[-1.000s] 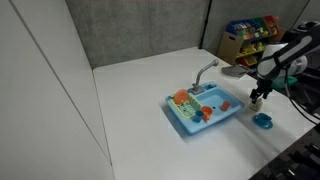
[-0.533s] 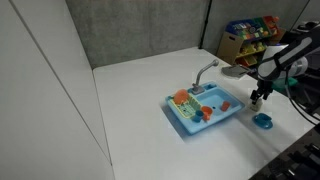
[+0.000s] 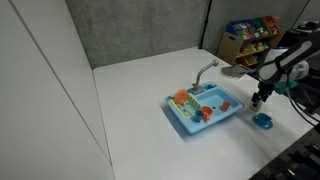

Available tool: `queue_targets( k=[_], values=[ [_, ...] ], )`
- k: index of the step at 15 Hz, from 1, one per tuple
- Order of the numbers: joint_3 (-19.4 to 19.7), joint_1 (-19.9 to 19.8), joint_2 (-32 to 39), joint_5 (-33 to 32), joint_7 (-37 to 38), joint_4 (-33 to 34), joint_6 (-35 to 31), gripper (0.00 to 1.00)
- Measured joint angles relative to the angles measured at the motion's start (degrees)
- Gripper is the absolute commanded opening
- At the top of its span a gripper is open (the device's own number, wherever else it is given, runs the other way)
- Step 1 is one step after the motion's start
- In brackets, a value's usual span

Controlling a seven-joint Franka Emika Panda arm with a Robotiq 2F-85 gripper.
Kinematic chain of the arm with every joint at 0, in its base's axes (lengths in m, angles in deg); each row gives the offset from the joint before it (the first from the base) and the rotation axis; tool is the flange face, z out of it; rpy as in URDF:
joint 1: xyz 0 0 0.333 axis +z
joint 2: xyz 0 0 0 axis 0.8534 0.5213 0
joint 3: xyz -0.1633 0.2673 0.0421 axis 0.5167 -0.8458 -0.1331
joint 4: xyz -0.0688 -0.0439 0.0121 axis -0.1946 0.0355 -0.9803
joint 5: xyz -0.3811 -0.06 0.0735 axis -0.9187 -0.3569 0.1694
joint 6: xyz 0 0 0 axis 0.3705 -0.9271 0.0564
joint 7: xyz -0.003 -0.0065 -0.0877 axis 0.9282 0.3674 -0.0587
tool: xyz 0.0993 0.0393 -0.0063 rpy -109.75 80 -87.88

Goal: Pick up the detergent and put it in the sink

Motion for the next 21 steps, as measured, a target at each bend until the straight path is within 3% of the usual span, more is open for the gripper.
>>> queue_targets(
  k=[6, 13, 21],
  values=[
    [-0.88, 0.21, 1.23, 0.0, -0.17, 0.0, -1.7, 0.09],
    [-0.6, 0.58, -1.2, 0.0, -0.1, -0.97, 1.0, 0.1],
    [0.69, 0.58, -14.07, 0.0, -0.06, -7.45, 6.48, 0.09]
  ],
)
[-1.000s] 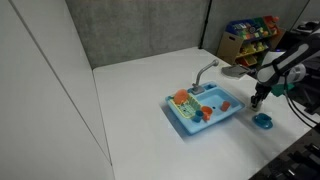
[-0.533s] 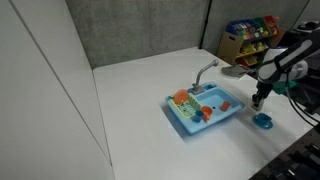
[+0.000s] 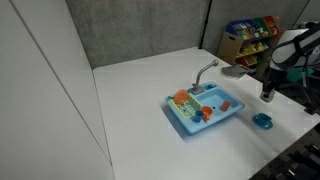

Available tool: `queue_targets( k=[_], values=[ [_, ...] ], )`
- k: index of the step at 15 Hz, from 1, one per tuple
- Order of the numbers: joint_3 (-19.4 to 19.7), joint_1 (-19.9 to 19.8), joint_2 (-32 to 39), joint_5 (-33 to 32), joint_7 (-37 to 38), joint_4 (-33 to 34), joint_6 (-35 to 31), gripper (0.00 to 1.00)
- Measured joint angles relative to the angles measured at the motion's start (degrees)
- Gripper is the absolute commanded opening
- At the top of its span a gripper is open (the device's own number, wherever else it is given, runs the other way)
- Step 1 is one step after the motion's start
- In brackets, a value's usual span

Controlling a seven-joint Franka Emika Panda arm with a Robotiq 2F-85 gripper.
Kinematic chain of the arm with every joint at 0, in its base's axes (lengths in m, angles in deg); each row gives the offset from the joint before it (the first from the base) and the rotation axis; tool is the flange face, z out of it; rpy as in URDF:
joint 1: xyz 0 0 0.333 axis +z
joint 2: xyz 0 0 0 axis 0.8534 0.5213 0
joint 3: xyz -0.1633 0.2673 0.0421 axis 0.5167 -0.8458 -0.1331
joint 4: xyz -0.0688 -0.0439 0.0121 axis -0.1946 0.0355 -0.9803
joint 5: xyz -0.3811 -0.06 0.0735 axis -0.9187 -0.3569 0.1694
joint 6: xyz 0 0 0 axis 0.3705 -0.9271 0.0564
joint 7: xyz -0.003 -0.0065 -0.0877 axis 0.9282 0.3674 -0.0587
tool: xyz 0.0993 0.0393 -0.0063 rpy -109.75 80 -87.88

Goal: Pick up the detergent and put it in the sink

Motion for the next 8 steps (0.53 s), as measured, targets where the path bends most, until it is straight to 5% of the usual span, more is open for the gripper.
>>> queue_targets(
  k=[1, 2, 8],
  values=[
    [0.17, 0.0, -1.59, 0.0, 0.0, -0.47, 1.3, 0.09],
    [0.31, 0.0, -3.1, 0.0, 0.0, -0.85, 2.6, 0.32],
    [0.64, 0.01, -6.09, 0.0, 0.0, -2.08, 4.73, 0.32]
  ],
)
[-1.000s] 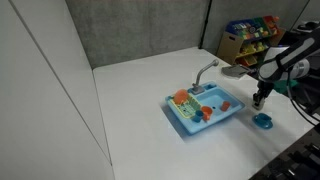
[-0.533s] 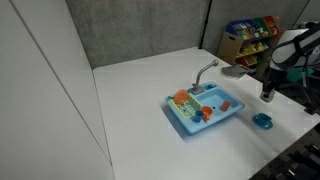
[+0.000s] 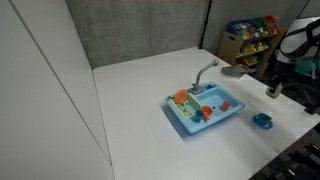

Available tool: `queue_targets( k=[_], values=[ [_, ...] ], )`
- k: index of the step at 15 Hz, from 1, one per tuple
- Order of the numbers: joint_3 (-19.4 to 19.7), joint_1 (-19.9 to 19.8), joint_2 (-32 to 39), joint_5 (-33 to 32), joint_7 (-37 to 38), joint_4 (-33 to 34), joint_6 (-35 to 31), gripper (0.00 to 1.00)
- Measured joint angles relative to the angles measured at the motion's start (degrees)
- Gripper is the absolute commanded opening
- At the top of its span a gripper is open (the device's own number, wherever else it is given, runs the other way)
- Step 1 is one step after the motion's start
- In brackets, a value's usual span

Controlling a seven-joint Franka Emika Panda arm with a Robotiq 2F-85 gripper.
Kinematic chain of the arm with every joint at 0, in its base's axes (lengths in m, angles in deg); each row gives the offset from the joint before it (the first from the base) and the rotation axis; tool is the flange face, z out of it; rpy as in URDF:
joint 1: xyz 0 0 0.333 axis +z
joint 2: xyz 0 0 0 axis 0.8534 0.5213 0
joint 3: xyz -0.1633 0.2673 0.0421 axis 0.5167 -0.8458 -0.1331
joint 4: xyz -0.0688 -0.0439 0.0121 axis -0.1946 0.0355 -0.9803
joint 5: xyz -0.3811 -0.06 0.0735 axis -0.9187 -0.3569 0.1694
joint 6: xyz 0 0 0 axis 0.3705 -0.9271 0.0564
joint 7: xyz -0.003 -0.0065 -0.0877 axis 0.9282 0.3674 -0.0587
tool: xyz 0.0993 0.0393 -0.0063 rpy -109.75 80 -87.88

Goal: Pick up the detergent and put it in the sink

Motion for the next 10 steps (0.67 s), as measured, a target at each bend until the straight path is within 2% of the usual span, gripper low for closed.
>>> queue_targets(
  k=[1, 2, 10],
  values=[
    [0.0, 0.0, 0.0, 0.0, 0.0, -0.08, 0.0, 0.32],
    [0.0, 0.0, 0.0, 0.0, 0.0, -0.13, 0.0, 0.1],
    [-0.18, 0.56, -0.74, 0.01, 0.0, 0.08, -0.25, 0.1]
  ],
)
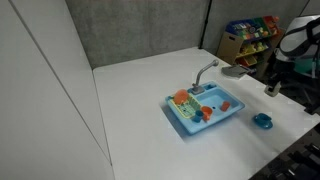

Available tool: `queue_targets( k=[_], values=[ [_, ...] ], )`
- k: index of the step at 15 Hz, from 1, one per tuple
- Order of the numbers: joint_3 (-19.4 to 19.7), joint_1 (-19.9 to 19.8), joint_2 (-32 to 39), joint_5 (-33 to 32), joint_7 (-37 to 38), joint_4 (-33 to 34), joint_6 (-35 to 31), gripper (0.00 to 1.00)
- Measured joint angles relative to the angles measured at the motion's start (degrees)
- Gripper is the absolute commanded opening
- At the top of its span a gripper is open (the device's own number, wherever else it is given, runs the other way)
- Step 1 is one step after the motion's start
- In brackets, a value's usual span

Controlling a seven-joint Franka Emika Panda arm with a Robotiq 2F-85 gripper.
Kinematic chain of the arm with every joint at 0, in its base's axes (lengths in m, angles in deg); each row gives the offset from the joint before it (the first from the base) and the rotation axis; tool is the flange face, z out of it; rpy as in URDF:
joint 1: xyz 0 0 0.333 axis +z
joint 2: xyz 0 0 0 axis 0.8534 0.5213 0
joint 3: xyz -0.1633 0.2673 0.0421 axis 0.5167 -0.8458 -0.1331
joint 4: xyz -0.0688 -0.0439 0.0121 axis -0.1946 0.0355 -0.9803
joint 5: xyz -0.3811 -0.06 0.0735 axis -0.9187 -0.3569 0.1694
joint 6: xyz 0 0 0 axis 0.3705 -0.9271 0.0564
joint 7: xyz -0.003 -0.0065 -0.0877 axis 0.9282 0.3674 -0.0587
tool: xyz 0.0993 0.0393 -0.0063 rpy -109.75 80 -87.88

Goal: Pick up the detergent and put it in the sink

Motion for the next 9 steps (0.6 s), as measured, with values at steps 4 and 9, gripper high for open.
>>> queue_targets(
  k=[4, 9],
  values=[
    [-0.5, 2.07, -2.51, 0.0, 0.0, 0.03, 0.02, 0.1],
    [-1.56, 6.18, -4.97, 0.0, 1.45, 0.23, 0.42, 0.1]
  ],
)
